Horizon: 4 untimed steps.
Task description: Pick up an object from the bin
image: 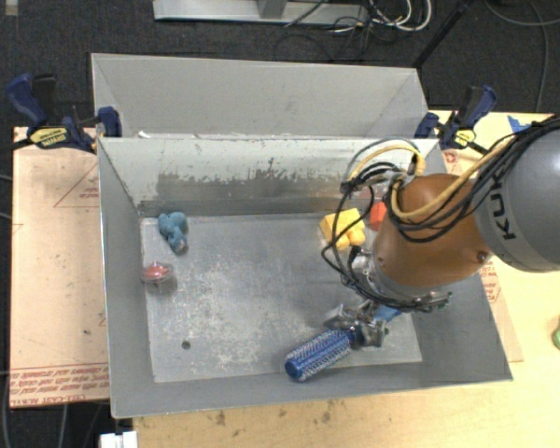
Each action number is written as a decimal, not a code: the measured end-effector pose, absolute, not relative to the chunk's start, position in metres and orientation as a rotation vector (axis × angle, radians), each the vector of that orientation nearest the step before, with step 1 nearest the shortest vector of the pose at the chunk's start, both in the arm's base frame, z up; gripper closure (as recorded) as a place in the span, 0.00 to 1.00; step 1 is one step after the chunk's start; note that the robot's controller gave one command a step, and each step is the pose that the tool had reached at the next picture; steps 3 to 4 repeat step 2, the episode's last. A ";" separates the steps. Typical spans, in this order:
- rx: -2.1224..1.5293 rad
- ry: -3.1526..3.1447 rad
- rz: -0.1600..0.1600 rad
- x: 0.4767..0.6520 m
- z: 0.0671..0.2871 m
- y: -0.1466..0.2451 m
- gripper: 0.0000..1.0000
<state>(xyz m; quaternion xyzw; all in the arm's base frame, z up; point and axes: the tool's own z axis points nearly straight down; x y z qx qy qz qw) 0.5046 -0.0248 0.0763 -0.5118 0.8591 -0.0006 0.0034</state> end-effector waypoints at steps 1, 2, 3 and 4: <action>-1.641 2.669 -0.005 0.510 0.162 -0.012 1.00; -1.623 2.677 -0.006 0.530 0.258 -0.001 1.00; -1.623 2.677 -0.006 0.530 0.258 -0.001 1.00; -1.623 2.677 -0.006 0.530 0.258 -0.001 1.00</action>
Offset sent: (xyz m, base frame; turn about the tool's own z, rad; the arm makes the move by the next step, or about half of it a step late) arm 0.0026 0.0110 0.0822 -0.0306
